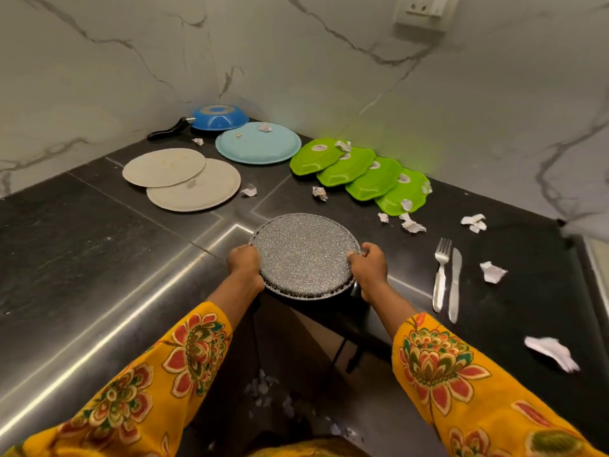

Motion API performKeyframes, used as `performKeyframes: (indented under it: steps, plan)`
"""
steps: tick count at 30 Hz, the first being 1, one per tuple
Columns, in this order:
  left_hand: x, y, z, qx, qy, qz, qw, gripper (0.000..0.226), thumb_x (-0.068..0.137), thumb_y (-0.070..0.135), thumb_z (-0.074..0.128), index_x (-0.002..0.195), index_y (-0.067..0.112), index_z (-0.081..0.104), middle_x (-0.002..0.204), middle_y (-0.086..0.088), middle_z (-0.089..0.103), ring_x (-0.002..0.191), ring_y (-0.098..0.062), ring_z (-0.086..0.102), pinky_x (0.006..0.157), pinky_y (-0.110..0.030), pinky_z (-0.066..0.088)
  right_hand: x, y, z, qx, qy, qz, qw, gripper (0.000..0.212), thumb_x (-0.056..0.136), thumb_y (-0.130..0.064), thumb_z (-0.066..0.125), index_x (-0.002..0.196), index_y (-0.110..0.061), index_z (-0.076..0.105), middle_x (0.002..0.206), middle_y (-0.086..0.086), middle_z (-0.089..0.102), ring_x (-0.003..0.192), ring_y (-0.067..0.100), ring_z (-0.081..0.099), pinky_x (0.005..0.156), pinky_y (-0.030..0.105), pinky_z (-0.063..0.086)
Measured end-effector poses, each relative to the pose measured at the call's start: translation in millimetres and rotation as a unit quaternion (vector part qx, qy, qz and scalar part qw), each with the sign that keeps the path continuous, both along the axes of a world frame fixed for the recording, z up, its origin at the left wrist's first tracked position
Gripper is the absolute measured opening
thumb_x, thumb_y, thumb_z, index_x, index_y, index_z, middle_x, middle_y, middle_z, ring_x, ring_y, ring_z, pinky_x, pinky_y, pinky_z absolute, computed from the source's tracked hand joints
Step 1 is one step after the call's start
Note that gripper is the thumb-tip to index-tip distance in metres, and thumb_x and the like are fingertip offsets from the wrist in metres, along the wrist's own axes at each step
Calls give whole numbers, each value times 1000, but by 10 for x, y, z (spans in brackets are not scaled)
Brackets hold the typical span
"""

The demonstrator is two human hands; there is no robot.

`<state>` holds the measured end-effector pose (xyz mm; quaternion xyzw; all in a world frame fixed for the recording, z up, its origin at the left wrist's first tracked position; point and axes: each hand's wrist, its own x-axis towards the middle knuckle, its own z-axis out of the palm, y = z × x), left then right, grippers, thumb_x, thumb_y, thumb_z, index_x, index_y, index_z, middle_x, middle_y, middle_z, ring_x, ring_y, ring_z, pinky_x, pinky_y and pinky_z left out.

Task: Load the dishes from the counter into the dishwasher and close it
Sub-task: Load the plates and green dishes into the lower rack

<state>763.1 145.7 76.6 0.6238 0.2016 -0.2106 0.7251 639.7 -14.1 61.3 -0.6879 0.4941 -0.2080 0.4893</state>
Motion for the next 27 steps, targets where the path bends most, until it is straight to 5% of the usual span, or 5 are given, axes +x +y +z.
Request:
performKeyframes:
  steps: [6,8,11,17,27]
  plan:
    - [-441,24,-111,-65,22,-41,997,28,87,-7,41,71,15,44,69,-2,45,60,-14,45,57,-28,46,-731,220,29,-20,-2,-48,999,40,81,-15,59,119,-5,57,100,10,60,95,27,57,85,37,46]
    - [-603,44,-132,-73,28,-57,995,23,86,-6,44,76,14,49,71,-4,50,62,-16,50,62,-31,51,-969,303,70,-24,-21,-65,997,8,81,-9,59,87,-6,60,75,5,52,72,20,48,65,32,40]
    - [-862,36,-153,-78,27,-83,993,21,86,-4,46,98,8,57,86,-9,59,73,-21,58,77,-43,55,-1325,407,121,-30,-39,-79,996,32,78,-4,59,56,-18,40,55,-4,37,55,13,33,52,28,27]
    - [-1372,-133,-206,-76,31,-137,987,26,84,-3,42,101,3,61,92,-13,62,74,-24,58,81,-50,52,-2054,552,246,-30,-61,-191,979,16,79,-12,67,95,-14,64,83,4,63,76,14,54,70,26,41]
    - [-2731,-345,-90,-71,35,-236,969,18,86,-3,43,91,9,55,85,-9,57,68,-19,53,70,-37,49,-3430,569,197,-51,-25,-358,932,16,80,-21,64,86,-6,68,82,6,65,77,18,54,75,27,42]
